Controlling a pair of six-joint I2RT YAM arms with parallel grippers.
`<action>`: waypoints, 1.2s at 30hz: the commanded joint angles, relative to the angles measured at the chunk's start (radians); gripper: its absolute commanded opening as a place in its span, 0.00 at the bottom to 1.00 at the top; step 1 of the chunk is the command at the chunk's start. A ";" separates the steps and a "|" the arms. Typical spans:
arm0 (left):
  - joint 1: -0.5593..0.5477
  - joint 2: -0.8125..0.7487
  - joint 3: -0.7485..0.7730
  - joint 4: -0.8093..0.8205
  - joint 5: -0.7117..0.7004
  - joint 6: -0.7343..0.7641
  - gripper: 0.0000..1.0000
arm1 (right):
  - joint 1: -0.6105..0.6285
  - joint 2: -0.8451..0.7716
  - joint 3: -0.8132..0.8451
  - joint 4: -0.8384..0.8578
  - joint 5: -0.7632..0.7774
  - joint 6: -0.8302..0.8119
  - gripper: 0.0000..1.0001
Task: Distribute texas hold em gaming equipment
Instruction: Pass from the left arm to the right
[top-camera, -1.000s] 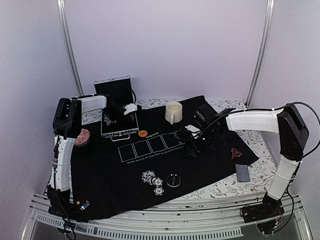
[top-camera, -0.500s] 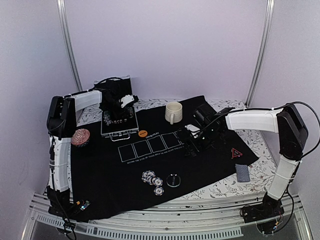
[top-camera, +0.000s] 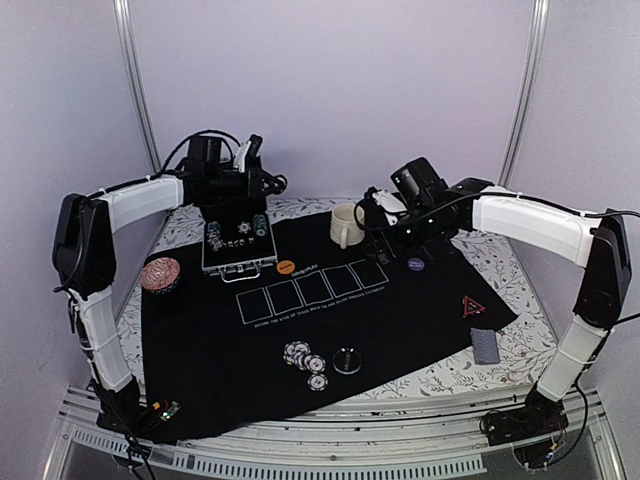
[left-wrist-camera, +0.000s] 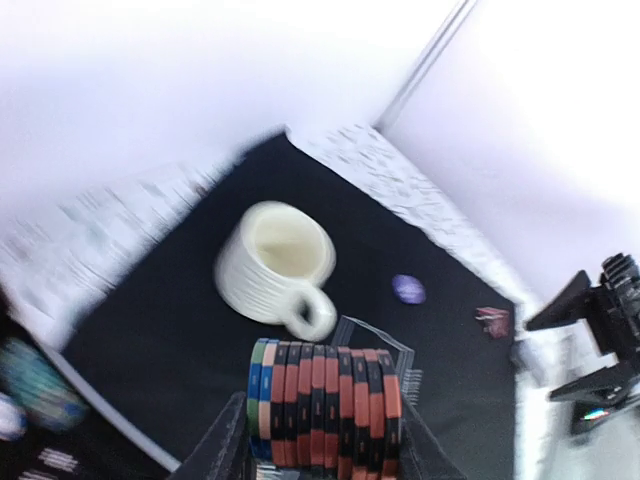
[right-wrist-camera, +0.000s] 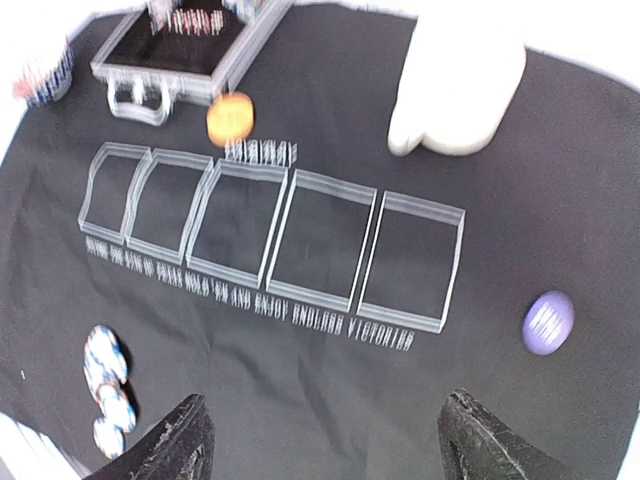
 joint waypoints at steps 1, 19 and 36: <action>-0.089 0.080 -0.109 0.276 0.137 -0.550 0.00 | -0.006 -0.002 0.135 0.022 0.066 -0.057 0.80; -0.159 0.219 -0.234 0.458 0.082 -0.802 0.00 | -0.006 0.391 0.482 0.102 -0.180 -0.447 0.81; -0.153 0.228 -0.232 0.454 0.081 -0.779 0.00 | -0.005 0.673 0.663 0.160 -0.242 -0.549 0.73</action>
